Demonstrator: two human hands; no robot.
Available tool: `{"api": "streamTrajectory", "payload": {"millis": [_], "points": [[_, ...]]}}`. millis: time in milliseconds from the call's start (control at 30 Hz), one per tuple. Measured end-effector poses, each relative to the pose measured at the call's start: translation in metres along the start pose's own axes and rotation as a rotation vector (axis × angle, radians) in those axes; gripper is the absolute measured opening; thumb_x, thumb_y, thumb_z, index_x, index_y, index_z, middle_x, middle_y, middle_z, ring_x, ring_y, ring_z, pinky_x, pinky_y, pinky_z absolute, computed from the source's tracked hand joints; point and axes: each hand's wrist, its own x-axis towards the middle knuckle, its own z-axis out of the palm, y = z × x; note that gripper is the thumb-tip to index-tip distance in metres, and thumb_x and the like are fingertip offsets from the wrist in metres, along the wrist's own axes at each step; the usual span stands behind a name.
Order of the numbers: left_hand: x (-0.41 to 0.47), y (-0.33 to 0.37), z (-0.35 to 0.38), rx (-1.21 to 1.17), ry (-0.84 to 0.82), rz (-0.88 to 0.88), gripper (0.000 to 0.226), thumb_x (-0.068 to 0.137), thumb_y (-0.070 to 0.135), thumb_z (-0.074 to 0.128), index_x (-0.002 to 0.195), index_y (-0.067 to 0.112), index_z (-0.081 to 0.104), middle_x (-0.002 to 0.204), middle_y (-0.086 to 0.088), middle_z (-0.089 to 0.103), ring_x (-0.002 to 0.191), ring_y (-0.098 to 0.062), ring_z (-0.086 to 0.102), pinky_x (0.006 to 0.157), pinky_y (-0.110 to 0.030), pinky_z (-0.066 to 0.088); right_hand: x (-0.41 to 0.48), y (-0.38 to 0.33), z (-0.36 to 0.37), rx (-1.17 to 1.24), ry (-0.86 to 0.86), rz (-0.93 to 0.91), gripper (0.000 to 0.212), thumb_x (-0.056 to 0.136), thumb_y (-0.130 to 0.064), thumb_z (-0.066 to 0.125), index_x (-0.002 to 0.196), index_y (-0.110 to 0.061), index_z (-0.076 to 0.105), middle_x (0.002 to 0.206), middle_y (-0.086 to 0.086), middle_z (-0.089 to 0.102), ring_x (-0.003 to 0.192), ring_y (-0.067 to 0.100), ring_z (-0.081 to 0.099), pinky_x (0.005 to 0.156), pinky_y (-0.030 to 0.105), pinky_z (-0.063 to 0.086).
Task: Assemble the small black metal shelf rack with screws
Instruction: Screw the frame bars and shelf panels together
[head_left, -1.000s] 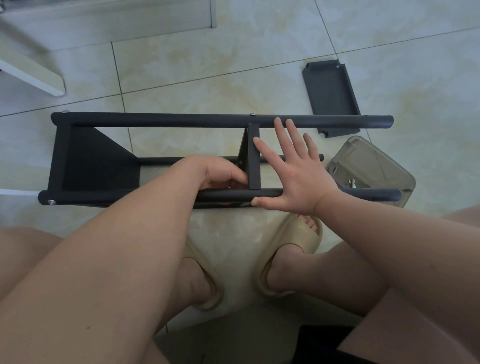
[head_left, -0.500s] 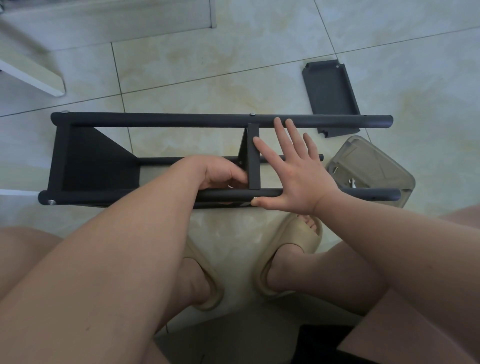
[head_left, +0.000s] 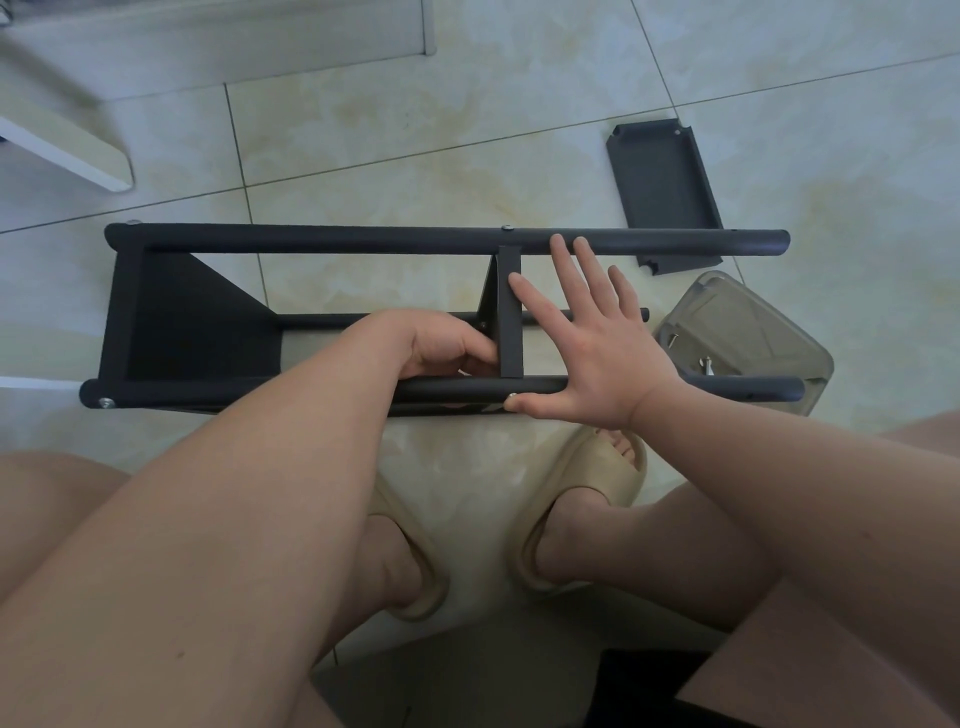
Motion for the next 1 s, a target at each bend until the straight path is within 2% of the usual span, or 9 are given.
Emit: {"api": "streamTrajectory", "payload": {"millis": [133,300,367,533,667,767,833,933,1000], "points": [[-0.0003,-0.0002,0.0000,-0.001,-0.022,0.035,0.018,0.089,0.014,0.061,0.087,0.017,0.079,0.093,-0.006,0.072,0.093,-0.024,0.064,0.095,-0.038,0.049,-0.0001,-0.0003,0.0001,0.005,0.004,-0.001,0.114,0.072,-0.094,0.032,0.163,-0.031,0.006,0.168,0.015,-0.014,0.154,0.036,-0.016,0.123,0.061,0.005],[0.0012,-0.0002,-0.0012,-0.048,-0.031,0.055,0.043,0.076,0.017,0.064,0.117,0.007,0.070,0.113,-0.012,0.069,0.106,-0.024,0.063,0.108,-0.042,0.044,0.0002,-0.0001,0.0000,0.006,0.004,0.000,0.114,0.072,-0.093,0.033,0.163,-0.031,0.006,0.168,0.015,-0.014,0.154,0.036,-0.016,0.123,0.061,0.005],[0.0019,-0.0008,-0.0017,-0.018,-0.017,0.044,0.035,0.079,0.021,0.064,0.111,0.011,0.072,0.109,-0.009,0.069,0.104,-0.023,0.061,0.108,-0.042,0.043,0.0000,0.0000,-0.0001,-0.001,0.000,0.001,0.114,0.072,-0.094,0.032,0.163,-0.031,0.005,0.168,0.015,-0.015,0.154,0.036,-0.016,0.123,0.061,0.005],[-0.0014,0.0003,-0.0002,0.024,-0.023,0.031,0.013,0.077,0.024,0.067,0.080,0.021,0.079,0.084,-0.002,0.072,0.082,-0.018,0.066,0.081,-0.031,0.053,0.0000,-0.0002,-0.0009,0.003,0.000,0.002,0.114,0.071,-0.093,0.032,0.163,-0.030,0.006,0.168,0.015,-0.014,0.154,0.036,-0.015,0.123,0.061,0.006],[-0.0024,-0.0007,-0.0015,-0.030,-0.025,0.046,0.023,0.089,0.009,0.058,0.105,0.009,0.074,0.112,-0.015,0.070,0.107,-0.030,0.063,0.110,-0.045,0.042,0.0000,-0.0002,-0.0004,0.000,-0.003,0.005,0.114,0.071,-0.094,0.031,0.163,-0.031,0.005,0.168,0.015,-0.015,0.154,0.036,-0.016,0.123,0.061,0.005],[-0.0013,-0.0002,-0.0019,-0.046,-0.019,0.065,0.028,0.092,0.004,0.052,0.112,0.006,0.070,0.117,-0.013,0.069,0.113,-0.028,0.062,0.112,-0.044,0.042,-0.0001,-0.0003,-0.0003,-0.005,-0.004,0.005,0.114,0.071,-0.094,0.031,0.163,-0.031,0.005,0.168,0.015,-0.015,0.154,0.036,-0.016,0.123,0.061,0.005],[-0.0011,0.0011,-0.0012,-0.058,-0.026,0.053,0.024,0.093,0.009,0.052,0.109,0.008,0.071,0.107,-0.010,0.070,0.102,-0.025,0.064,0.103,-0.040,0.048,0.0000,-0.0003,-0.0003,-0.002,-0.002,0.003,0.114,0.071,-0.094,0.031,0.163,-0.031,0.005,0.168,0.016,-0.014,0.154,0.036,-0.016,0.123,0.061,0.005],[-0.0007,0.0018,-0.0008,-0.045,-0.021,-0.033,0.018,0.095,0.020,0.055,0.091,0.016,0.072,0.077,0.001,0.067,0.068,-0.014,0.064,0.069,-0.027,0.054,0.0000,-0.0005,-0.0002,0.011,0.005,0.002,0.114,0.071,-0.094,0.032,0.163,-0.031,0.006,0.168,0.015,-0.014,0.154,0.036,-0.015,0.123,0.061,0.004],[-0.0010,0.0018,-0.0007,-0.005,-0.020,-0.046,0.019,0.095,0.022,0.057,0.087,0.019,0.074,0.073,0.003,0.068,0.063,-0.012,0.064,0.063,-0.025,0.052,-0.0001,-0.0005,-0.0003,0.012,0.007,0.002,0.114,0.071,-0.094,0.032,0.163,-0.030,0.007,0.168,0.015,-0.013,0.155,0.036,-0.015,0.123,0.061,0.004]]}}
